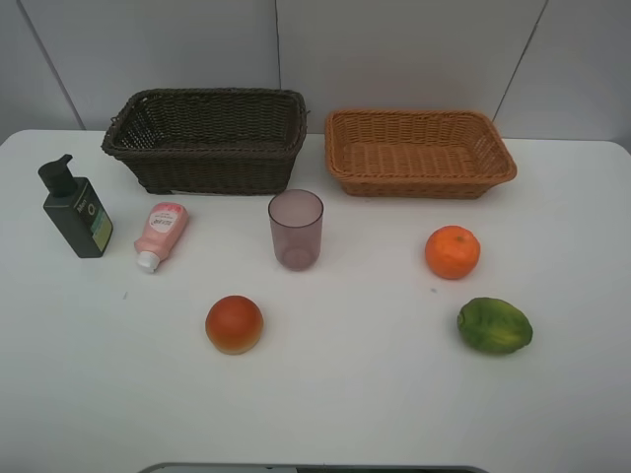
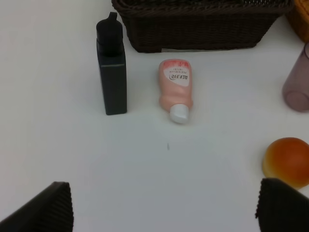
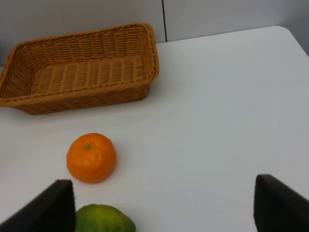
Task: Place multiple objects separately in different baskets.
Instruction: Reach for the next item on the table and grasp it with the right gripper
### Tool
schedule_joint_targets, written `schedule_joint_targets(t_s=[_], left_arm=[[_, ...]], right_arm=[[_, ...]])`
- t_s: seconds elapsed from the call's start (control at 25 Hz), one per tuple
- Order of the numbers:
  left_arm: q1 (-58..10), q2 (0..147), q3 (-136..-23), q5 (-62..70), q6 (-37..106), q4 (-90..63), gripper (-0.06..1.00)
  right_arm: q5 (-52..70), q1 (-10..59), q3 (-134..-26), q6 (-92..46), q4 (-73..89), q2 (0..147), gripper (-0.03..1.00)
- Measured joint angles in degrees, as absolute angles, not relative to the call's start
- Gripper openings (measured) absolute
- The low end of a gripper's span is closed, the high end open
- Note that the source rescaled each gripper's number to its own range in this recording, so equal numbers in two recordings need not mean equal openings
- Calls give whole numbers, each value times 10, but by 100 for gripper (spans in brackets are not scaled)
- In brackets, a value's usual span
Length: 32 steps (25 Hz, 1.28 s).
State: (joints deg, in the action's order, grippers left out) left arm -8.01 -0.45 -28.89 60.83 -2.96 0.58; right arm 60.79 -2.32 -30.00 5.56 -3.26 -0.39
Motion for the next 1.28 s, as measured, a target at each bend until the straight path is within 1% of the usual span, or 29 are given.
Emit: schedule_joint_targets(t_s=[1.28], left_arm=[[-80, -5, -289, 608, -30, 6, 98]], right_arm=[[608, -23, -300, 56, -33, -4, 55]])
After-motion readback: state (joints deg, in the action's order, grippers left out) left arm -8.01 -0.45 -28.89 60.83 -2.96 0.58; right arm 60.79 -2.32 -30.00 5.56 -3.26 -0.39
